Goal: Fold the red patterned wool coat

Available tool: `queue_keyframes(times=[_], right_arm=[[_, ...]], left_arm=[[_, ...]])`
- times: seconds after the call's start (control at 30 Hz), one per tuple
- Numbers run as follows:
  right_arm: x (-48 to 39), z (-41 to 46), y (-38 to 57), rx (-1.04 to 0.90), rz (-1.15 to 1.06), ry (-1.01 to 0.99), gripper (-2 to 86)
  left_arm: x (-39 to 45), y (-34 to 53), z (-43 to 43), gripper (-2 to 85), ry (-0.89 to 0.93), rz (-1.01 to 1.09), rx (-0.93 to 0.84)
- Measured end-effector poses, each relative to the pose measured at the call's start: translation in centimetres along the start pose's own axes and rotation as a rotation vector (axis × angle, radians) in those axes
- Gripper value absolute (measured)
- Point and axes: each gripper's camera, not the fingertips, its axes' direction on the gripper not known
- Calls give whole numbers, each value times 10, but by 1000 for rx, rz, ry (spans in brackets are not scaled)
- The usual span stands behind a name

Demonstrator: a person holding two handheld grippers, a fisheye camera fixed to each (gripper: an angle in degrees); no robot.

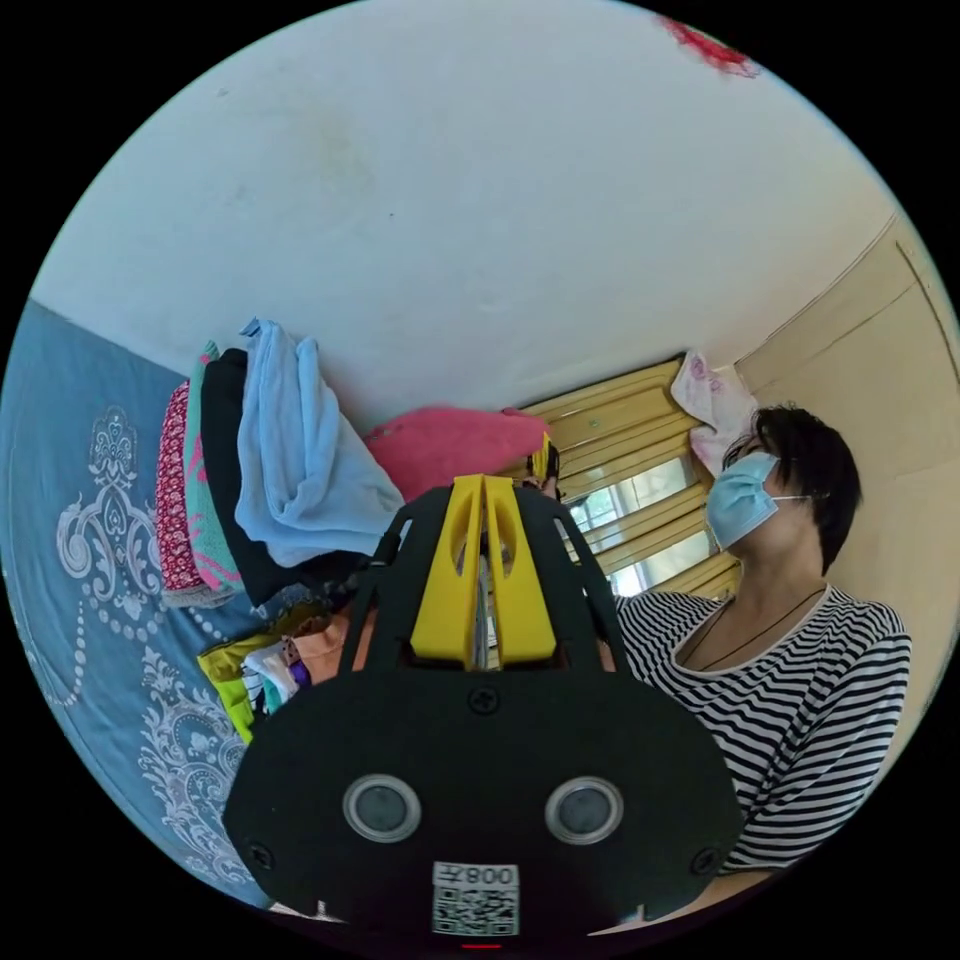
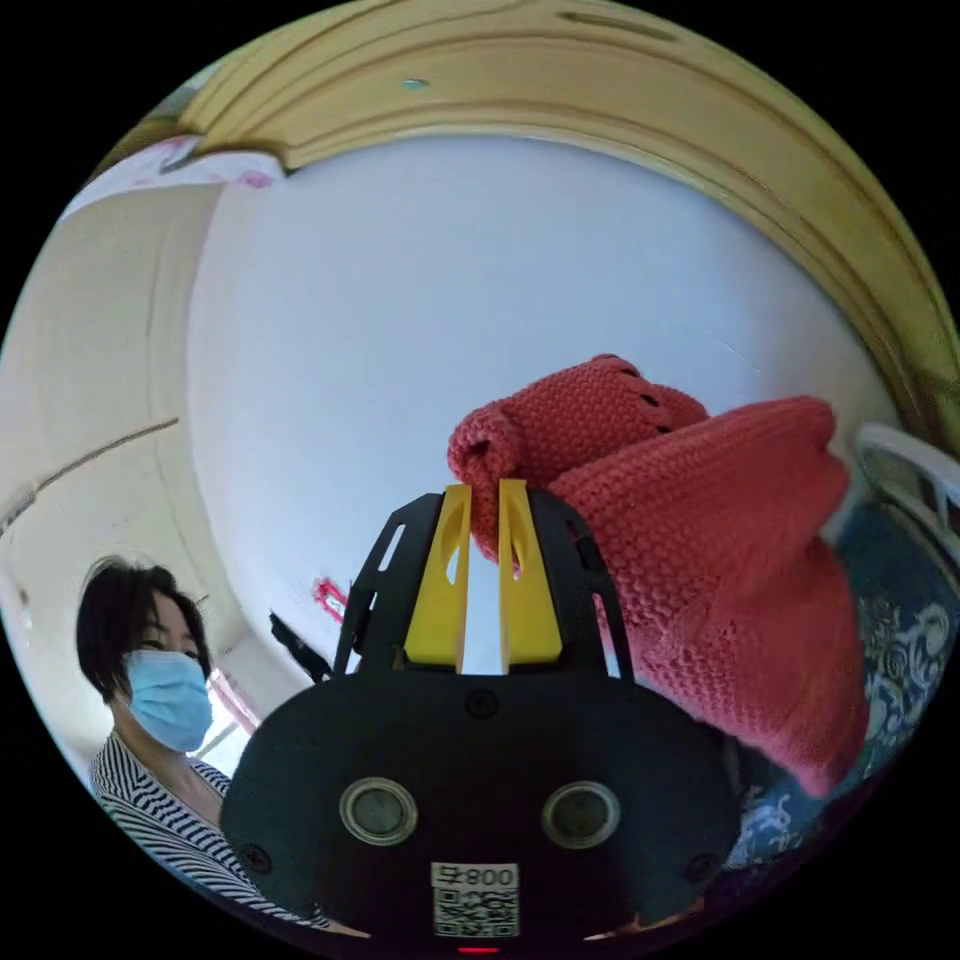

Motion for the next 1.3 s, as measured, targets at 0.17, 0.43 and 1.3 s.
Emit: queue_keyframes(times=[0.17,0.43,1.3], right_arm=[[-181,27,-64,-15,-212,-228,45],[-467,102,-111,-114,-442,-551,44],[-956,402,115,-359,-124,-603,48]], left_arm=[[-5,29,-58,2,53,62,40],[-8,83,-181,7,127,210,130],[-162,271,-523,33,-159,261,-141]])
